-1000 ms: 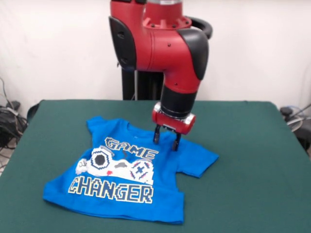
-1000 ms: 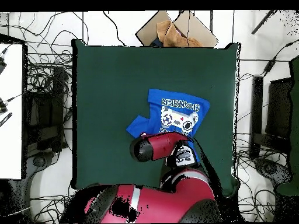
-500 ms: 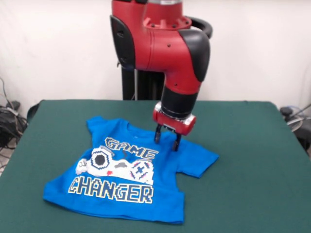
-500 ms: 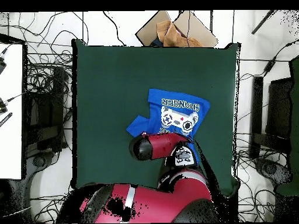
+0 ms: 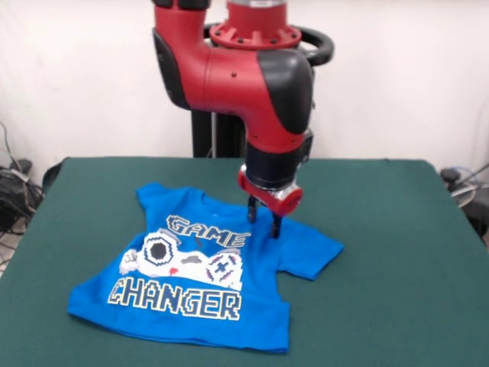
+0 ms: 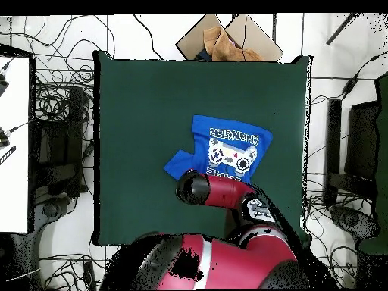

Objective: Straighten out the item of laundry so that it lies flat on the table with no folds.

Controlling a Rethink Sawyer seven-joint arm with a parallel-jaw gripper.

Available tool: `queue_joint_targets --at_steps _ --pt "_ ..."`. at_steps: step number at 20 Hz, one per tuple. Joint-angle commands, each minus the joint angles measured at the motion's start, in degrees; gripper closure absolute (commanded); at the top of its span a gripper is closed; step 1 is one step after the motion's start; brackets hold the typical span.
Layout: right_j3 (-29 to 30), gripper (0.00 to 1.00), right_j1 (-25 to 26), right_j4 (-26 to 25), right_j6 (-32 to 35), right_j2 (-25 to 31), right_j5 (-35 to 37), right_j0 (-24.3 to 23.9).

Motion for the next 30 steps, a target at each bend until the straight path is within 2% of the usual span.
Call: queue_joint_targets --at_steps 1,6,11,16,19,23,26,30 --pt "4.5 0.0 20.8 9.2 12.8 17.1 -8.5 -0.3" --pt "6.4 0.0 21.0 11.2 11.5 18.6 -9.7 -1.2" --pt "8.0 0.0 24.6 9.4 8.2 23.8 -13.6 -6.7" --pt "8.7 0.0 25.5 8.3 8.4 26.1 -15.2 -8.1" --pt "9.7 0.0 24.7 9.1 9.7 26.8 -15.0 -8.2" --pt "10.4 0.0 27.2 9.4 8.9 29.6 -14.6 -11.7" --pt "10.4 0.0 27.7 11.1 9.3 30.0 -12.2 -12.3" --pt "9.8 0.0 26.9 14.1 11.4 29.0 -10.3 -10.4"
